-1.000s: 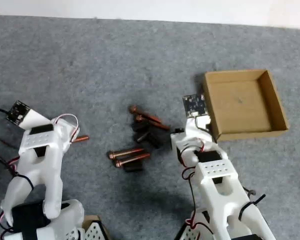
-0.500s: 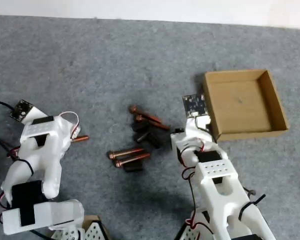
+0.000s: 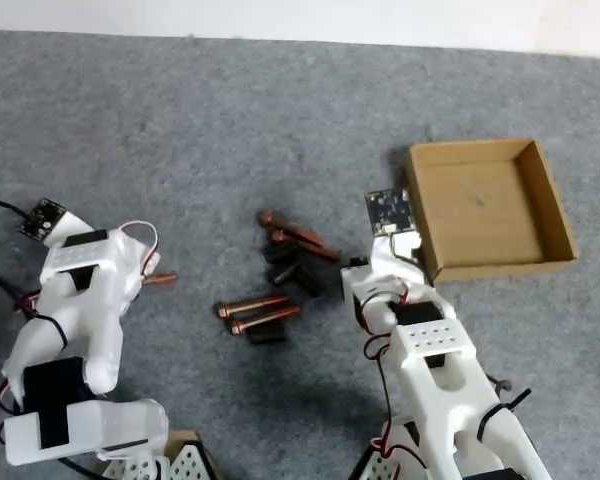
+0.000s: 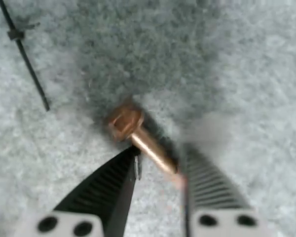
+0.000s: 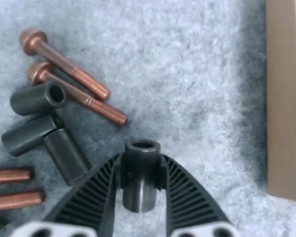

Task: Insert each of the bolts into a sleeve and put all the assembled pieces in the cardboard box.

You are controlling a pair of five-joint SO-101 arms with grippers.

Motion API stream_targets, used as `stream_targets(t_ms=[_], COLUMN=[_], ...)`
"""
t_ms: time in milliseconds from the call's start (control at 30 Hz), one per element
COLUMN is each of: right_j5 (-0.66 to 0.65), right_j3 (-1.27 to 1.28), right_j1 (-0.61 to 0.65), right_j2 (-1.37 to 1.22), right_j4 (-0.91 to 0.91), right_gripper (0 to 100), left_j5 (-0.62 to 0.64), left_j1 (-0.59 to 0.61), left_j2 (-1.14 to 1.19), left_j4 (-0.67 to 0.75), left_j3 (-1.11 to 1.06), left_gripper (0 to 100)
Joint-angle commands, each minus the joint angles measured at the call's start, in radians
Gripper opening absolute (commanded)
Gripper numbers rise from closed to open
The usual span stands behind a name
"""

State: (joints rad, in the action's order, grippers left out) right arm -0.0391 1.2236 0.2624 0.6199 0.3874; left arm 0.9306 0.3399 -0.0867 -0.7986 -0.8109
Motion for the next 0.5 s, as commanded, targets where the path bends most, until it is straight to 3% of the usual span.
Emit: stream_targets(t_ms=[0, 367, 467], right_j5=[-0.012, -0.012, -0.012], right_j3=[-0.005, -0.005, -0.005], right_j1=[-0.015, -0.015, -0.015], right_j2=[0.027, 0.027, 0.036], right_j4=[-0.025, -0.025, -0.025], right_gripper=[0.5, 0.5, 0.5], left_j5=[0.005, -0.006, -0.071], left_j1=[-0.007, -0.077, -0.108], left_j2=[0.01, -0.001, -0.015], left_j4=[-0.008, -0.012, -0.009], left_j3=[0.024, 0.022, 0.027], left_gripper=[3, 0, 0])
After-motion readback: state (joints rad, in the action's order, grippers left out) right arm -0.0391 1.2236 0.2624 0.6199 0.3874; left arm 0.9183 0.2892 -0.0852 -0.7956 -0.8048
